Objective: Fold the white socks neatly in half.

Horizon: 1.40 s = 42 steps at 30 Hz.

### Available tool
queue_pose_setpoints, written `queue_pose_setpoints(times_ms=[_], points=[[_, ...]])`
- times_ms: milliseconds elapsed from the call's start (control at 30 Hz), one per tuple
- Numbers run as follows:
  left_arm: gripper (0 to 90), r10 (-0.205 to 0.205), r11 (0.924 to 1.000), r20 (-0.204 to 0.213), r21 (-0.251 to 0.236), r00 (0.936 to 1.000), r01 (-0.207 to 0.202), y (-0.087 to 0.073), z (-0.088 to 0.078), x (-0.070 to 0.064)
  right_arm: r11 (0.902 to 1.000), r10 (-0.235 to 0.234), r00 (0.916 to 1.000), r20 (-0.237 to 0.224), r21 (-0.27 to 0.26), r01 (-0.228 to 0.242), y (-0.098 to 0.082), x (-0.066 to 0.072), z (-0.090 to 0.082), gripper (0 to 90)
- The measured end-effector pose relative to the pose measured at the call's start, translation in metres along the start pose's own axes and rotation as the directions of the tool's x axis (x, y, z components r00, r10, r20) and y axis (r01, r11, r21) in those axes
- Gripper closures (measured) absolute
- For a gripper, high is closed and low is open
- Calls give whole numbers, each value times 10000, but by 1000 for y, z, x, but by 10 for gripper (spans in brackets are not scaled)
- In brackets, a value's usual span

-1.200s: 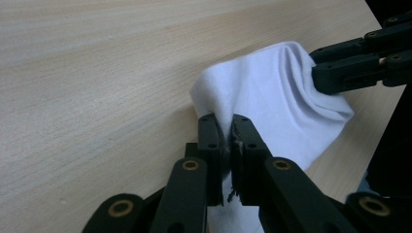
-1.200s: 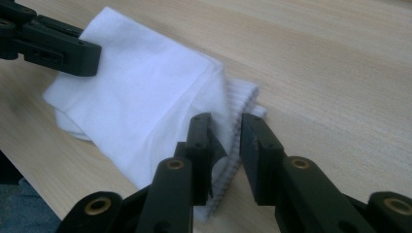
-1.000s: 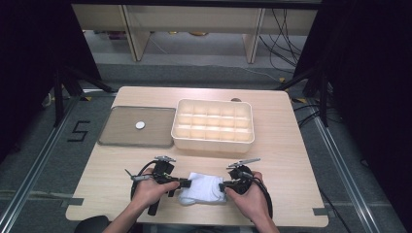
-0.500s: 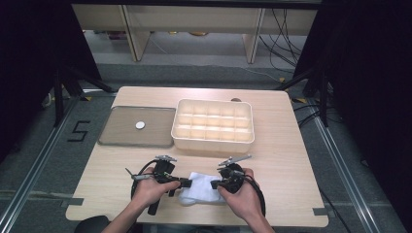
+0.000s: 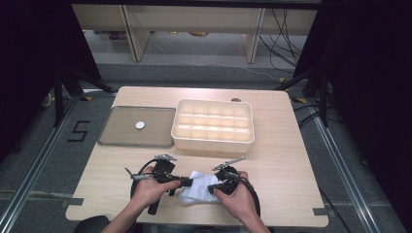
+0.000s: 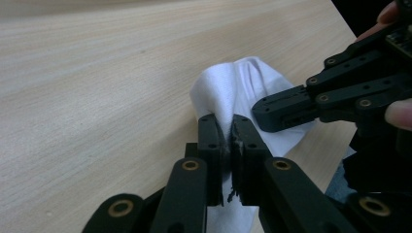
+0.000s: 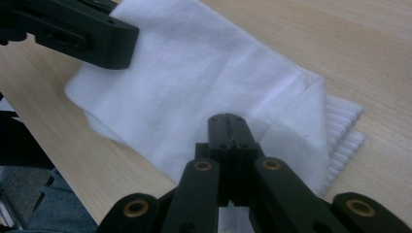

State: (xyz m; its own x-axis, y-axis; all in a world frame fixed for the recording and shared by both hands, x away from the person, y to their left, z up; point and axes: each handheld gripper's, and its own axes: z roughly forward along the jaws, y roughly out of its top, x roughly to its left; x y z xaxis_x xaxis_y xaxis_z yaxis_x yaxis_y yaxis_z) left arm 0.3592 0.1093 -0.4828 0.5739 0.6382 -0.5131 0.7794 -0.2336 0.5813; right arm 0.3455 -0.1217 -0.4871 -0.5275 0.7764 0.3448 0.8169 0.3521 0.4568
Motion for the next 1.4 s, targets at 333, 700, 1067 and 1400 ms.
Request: queue_pose_setpoints(times_ms=[333,700,1067,1400], points=[[838,49,9998,93,-174,9999,-48,5,-5,-6,10000,66,9999,-103,-44,-66,2,3,4,900],[837,78,9998,411,-179,9991,-71,9,-6,-8,9996,-94,9999,-125,-257,91,2,4,8,900],[838,-93,9996,570,-256,9983,108,12,-6,-8,9998,63,9999,-127,-212,-66,5,10,12,900],[838,-35,9996,632,-285,9980,53,15,-6,-10,9993,-97,9998,-147,-355,92,6,11,15,900]])
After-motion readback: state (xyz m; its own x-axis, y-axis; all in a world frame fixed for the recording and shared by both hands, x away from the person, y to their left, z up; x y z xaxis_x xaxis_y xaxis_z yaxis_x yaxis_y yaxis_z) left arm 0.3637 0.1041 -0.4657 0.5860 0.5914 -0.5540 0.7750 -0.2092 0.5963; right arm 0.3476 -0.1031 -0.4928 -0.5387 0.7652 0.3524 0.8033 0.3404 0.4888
